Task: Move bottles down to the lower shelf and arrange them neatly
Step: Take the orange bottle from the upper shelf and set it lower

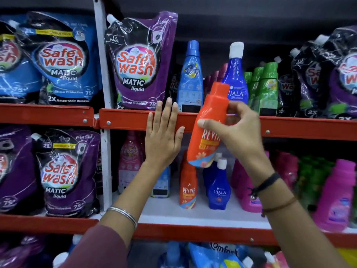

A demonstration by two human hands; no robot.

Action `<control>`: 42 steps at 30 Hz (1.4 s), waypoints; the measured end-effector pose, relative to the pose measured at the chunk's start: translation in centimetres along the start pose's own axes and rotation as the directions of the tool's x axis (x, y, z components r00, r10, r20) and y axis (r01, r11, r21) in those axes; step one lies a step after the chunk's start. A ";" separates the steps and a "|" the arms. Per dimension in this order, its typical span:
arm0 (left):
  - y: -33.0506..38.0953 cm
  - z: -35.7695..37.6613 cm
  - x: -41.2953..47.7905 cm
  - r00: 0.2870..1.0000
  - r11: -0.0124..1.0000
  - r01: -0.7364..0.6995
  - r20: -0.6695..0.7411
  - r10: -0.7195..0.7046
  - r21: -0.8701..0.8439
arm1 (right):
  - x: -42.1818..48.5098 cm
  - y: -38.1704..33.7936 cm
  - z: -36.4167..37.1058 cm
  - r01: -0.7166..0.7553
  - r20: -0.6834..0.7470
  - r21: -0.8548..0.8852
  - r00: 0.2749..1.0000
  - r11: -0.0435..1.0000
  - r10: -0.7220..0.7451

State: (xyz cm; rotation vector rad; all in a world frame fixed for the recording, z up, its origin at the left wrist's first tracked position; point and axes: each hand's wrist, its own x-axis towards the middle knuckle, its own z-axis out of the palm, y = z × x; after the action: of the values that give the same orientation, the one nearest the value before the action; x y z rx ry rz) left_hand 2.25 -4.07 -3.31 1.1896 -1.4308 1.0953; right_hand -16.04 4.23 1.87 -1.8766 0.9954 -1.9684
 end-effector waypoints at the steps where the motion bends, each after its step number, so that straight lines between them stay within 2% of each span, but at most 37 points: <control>1: -0.1 0.0 0.0 1.000 1.000 -0.007 0.000 0.007 0.001 | -0.9 0.9 0.2 -0.001 0.009 -0.024 1.000 1.000 0.001; 7: -0.2 0.1 -0.1 0.999 0.999 -0.039 -0.011 0.040 0.020 | -5.5 7.0 2.1 0.033 0.103 -0.199 0.995 0.979 -0.013; 11: -0.2 0.2 -0.1 0.998 0.998 -0.048 -0.032 0.048 0.028 | -7.6 11.1 3.9 -0.028 0.186 -0.259 0.979 0.965 0.078; 17: -0.3 0.7 -0.1 0.996 0.998 -0.055 -0.064 0.057 0.029 | -9.4 15.7 6.1 -0.151 0.217 -0.307 0.950 0.940 0.224; 24: -0.3 0.8 -0.1 0.996 0.998 -0.052 -0.068 0.054 0.026 | -10.2 17.5 7.1 -0.197 0.242 -0.359 0.924 0.912 0.295; 34: 0.0 0.4 -0.1 0.999 1.000 -0.024 -0.027 0.024 -0.003 | -10.5 17.5 6.4 -0.186 0.328 -0.359 0.892 0.915 0.310; 36: 0.2 0.2 -0.1 1.000 1.000 -0.008 -0.014 0.008 -0.005 | -10.2 16.8 5.4 -0.181 0.287 -0.323 0.917 0.929 0.278; 38: 0.5 0.0 -0.2 1.000 1.000 0.018 -0.001 -0.018 -0.002 | -9.4 15.6 4.0 -0.136 0.212 -0.223 0.960 0.965 0.184; 40: 1.2 -0.1 -0.1 0.999 0.999 0.037 0.015 -0.037 -0.006 | -8.0 13.7 2.5 -0.030 0.108 -0.109 0.993 0.994 0.042; 42: 2.4 -0.1 0.2 0.999 0.999 0.038 0.034 -0.038 -0.018 | -6.1 11.6 0.9 0.109 -0.012 -0.055 0.994 0.993 -0.110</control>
State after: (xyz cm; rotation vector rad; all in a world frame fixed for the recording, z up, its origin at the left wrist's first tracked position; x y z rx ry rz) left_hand -0.11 -3.71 -3.25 1.2220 -1.4352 1.0384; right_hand -17.48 -0.92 -10.10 -1.9879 0.9789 -2.0385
